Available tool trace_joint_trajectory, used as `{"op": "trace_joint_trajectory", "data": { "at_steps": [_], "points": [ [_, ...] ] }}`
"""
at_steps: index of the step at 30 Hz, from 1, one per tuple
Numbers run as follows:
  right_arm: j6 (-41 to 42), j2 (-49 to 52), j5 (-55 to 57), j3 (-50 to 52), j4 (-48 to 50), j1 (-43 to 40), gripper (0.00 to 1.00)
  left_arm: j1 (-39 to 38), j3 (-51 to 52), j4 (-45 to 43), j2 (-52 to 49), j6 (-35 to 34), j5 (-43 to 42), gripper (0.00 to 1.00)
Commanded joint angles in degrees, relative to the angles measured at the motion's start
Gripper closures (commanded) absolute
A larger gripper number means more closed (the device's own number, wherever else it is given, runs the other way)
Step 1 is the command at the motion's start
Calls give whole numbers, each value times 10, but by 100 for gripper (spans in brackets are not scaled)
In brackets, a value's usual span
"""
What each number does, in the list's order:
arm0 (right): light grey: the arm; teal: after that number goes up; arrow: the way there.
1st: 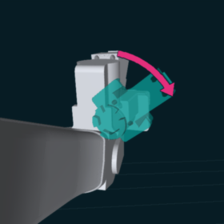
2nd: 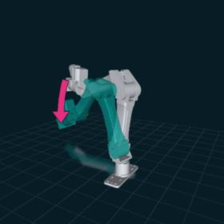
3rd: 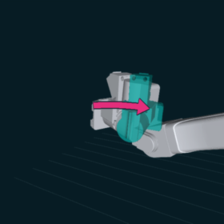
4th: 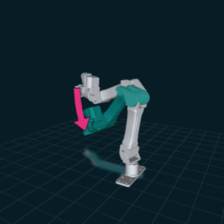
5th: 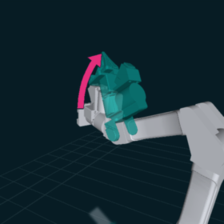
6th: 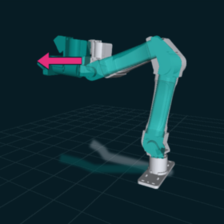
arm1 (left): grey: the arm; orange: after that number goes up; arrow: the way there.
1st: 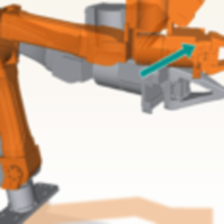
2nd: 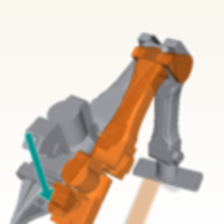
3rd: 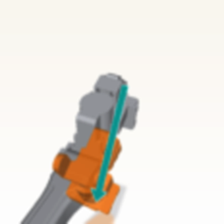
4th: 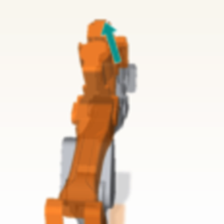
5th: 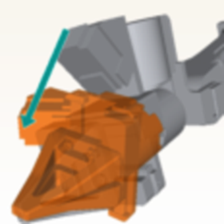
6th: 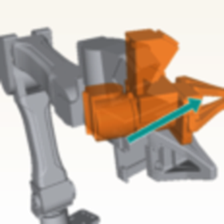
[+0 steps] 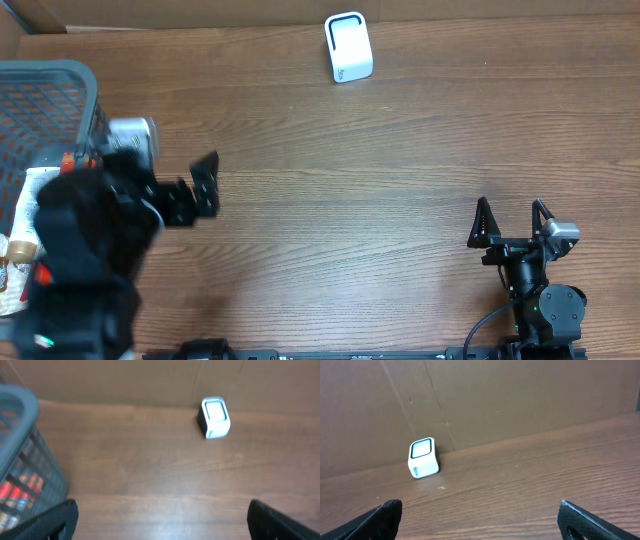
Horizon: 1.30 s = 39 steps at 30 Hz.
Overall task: Scan the item barcode
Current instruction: 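Move the left gripper over the basket and reach down inside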
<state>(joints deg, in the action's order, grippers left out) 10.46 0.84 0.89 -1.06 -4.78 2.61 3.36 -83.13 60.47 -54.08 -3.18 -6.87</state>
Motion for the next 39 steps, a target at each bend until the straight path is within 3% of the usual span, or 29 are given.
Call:
{"op": "trace_joint_trajectory", "data": {
  "at_steps": [1, 5, 9, 11, 15, 21, 28, 30, 34, 39],
  "points": [
    [-1, -7, 5, 6, 2, 0, 0, -4, -204, 91, -102, 37, -8, 0],
    [-1, -7, 5, 6, 2, 0, 0, -4, -432, 228, -216, 70, -44, 0],
    [-1, -7, 5, 6, 2, 0, 0, -3, -531, 280, -270, 77, -54, 0],
    [-1, -7, 5, 6, 2, 0, 0, 3, -544, 287, -278, 35, -2, 0],
    [-1, -7, 5, 6, 2, 0, 0, 54, -544, 308, -279, -93, 97, 0],
    [-1, -7, 5, 6, 2, 0, 0, 225, -538, 356, -281, -182, 102, 0],
    [-1, -7, 5, 6, 2, 0, 0, 401, -470, 340, -282, -169, 89, 0],
    [-1, -7, 5, 6, 2, 0, 0, 440, -440, 319, -283, -160, 45, 0],
    [-1, -7, 5, 6, 2, 0, 0, 483, -377, 266, -291, -133, -23, 1],
    [-1, -7, 5, 6, 2, 0, 0, 480, -317, 210, -333, -97, -19, 0]
  ]
}}
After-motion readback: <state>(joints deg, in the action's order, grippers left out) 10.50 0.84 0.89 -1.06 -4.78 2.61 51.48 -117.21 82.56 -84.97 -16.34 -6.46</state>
